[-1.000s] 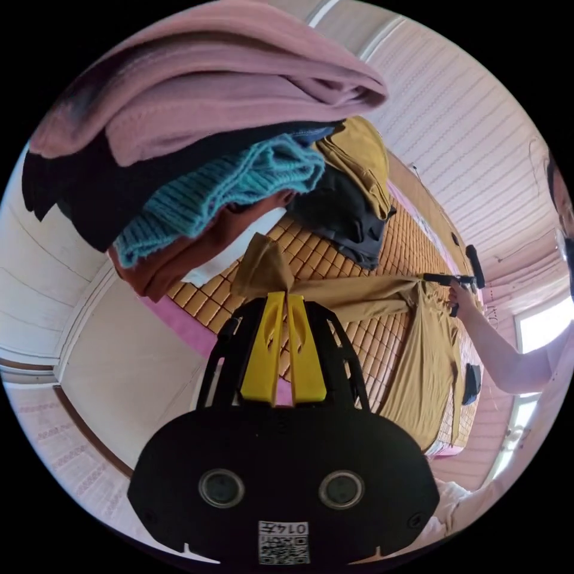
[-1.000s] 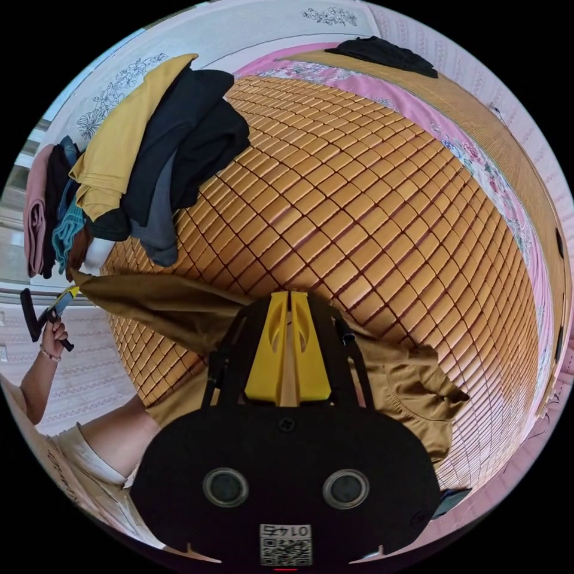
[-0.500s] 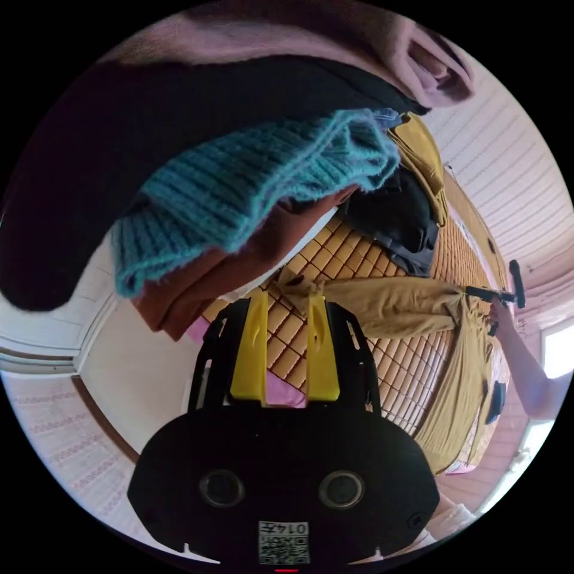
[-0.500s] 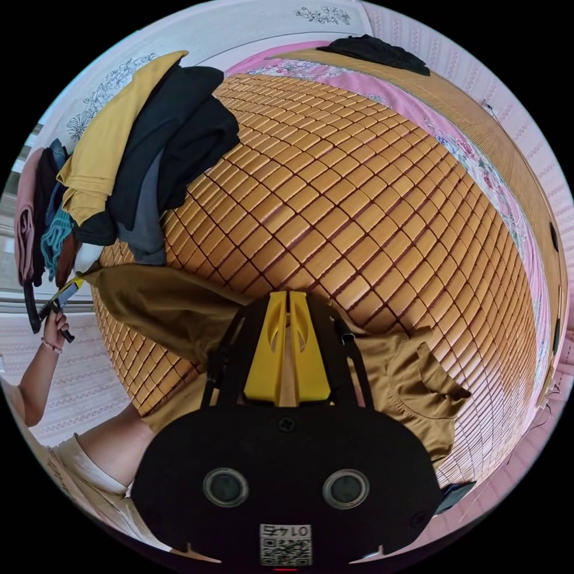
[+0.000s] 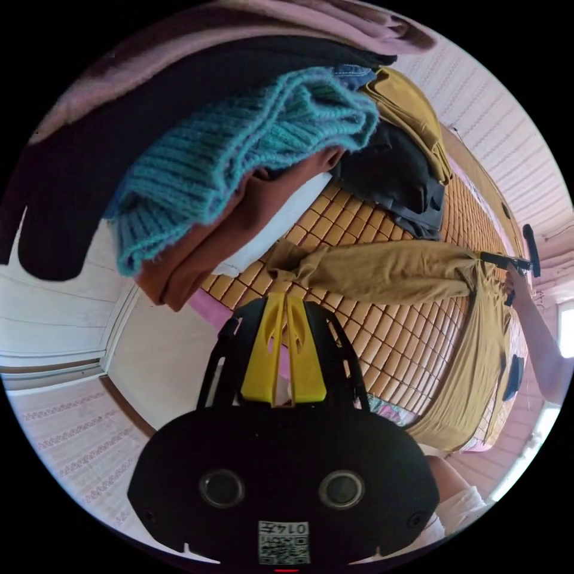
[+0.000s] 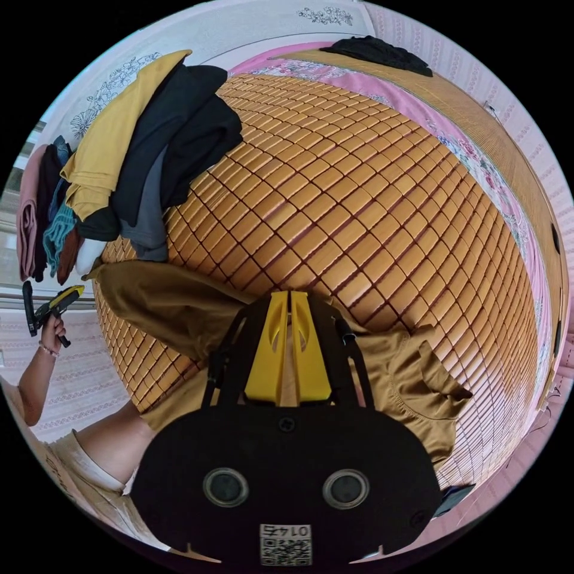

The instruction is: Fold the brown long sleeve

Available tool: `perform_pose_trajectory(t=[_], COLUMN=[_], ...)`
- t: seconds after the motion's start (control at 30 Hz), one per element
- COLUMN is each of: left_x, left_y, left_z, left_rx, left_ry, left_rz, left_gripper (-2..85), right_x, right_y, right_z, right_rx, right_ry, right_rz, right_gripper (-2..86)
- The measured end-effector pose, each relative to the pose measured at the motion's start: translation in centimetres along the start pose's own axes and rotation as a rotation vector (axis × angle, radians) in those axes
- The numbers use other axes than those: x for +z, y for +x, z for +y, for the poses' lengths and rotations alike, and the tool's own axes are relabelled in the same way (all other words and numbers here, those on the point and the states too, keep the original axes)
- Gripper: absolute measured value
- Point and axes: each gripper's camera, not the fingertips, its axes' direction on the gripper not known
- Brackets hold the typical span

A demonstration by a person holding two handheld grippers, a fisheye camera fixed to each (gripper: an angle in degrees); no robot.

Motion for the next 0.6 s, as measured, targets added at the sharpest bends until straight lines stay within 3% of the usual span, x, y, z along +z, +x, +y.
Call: perform_pose_trajectory(t=[0.07, 0.17, 0.27, 0.3, 0.6], left_x=[-0.5, 0.4, 4.1, 4.1, -1.5], left_y=[0.6, 2.0, 2.4, 2.4, 2.3], left_z=[-0.7, -2.5, -4.3, -4.5, -2.7], left_rx=[0.028, 0.097, 0.135, 0.159, 0.364], left_ry=[0.013, 0.002, -0.184, -0.166, -0.382], left_rz=[-0.020, -0.058, -0.099, -0.082, 0.074], left_gripper=[6.9, 8.7, 3.9, 0.4, -0.9], right_x=[0.0, 0.0, -0.1, -0.1, -1.0], right_y=[-0.2, -0.4, -0.2, -0.2, -1.4], right_z=[0.0, 0.1, 0.2, 0.1, 0.6], right_rx=[-0.004, 0.002, 0.009, 0.006, -0.068], right_ry=[0.001, 0.005, 0.004, 0.000, -0.006], right_rz=[0.010, 0.009, -0.007, -0.011, 0.007], right_gripper=[-0.1, -0.1, -0.1, -0.1, -0.2])
